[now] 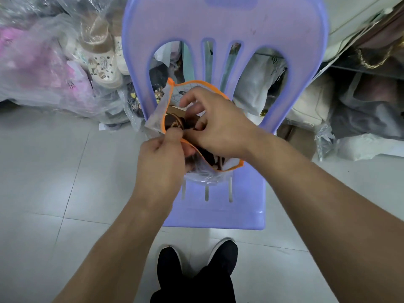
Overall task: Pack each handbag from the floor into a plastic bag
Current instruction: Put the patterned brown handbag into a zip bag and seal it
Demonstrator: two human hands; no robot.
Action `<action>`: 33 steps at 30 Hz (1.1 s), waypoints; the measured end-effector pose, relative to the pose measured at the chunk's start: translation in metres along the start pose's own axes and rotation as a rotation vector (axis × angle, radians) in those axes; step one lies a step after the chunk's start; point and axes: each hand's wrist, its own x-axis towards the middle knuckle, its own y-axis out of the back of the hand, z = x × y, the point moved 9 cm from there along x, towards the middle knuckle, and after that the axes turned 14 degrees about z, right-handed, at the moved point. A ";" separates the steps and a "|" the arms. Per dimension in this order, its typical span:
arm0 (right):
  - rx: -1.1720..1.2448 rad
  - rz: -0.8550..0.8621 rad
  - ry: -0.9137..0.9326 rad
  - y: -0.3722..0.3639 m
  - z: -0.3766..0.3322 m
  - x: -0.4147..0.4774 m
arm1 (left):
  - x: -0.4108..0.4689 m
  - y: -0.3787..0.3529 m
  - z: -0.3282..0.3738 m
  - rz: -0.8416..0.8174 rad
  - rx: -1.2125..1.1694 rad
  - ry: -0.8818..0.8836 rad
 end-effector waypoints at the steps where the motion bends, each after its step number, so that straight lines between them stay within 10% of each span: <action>1: 0.046 0.019 -0.010 0.006 0.001 -0.001 | 0.001 0.000 -0.001 0.013 -0.065 0.062; 5: -0.085 0.300 0.101 0.034 0.005 -0.007 | 0.003 -0.004 -0.004 0.033 -0.177 0.182; 11: -0.023 0.700 -0.284 0.077 0.062 -0.033 | -0.002 -0.008 -0.005 0.098 -0.159 0.140; 17: 0.416 0.349 -1.093 0.038 0.120 -0.083 | -0.007 -0.012 -0.012 0.109 -0.173 0.162; 27: 0.325 0.228 -0.724 0.045 0.120 -0.071 | -0.005 -0.016 -0.018 0.069 -0.020 0.160; 33: -0.001 0.275 -0.416 0.081 0.090 -0.056 | 0.021 0.006 0.017 0.280 0.299 -0.255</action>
